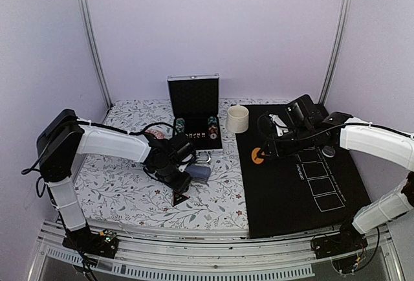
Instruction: Distribute texas hold em gaming equipment
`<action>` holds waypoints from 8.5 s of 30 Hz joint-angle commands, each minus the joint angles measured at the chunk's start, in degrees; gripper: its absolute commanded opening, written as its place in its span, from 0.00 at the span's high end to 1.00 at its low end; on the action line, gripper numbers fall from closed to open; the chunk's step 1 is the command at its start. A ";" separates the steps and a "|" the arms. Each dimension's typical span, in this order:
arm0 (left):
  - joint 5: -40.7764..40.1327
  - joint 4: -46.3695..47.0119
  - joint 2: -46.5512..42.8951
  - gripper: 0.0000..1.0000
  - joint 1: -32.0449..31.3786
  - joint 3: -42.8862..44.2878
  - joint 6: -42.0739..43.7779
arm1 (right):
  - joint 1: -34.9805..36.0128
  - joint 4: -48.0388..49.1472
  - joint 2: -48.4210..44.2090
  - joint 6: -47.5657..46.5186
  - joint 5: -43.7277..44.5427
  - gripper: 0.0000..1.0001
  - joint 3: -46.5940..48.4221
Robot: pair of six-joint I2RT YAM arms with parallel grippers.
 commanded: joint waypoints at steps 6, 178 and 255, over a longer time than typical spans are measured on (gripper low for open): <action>0.83 -2.60 0.75 0.42 1.77 -8.01 -1.50 | -2.65 -0.54 -2.96 -0.78 0.99 0.97 -2.58; 2.56 0.29 -8.80 0.22 4.65 -11.41 2.24 | -23.04 -3.83 15.14 -10.10 6.11 0.30 12.31; 6.41 -3.10 -9.18 0.56 -5.47 -5.51 2.66 | -15.89 0.68 7.48 -3.30 -2.71 0.30 3.72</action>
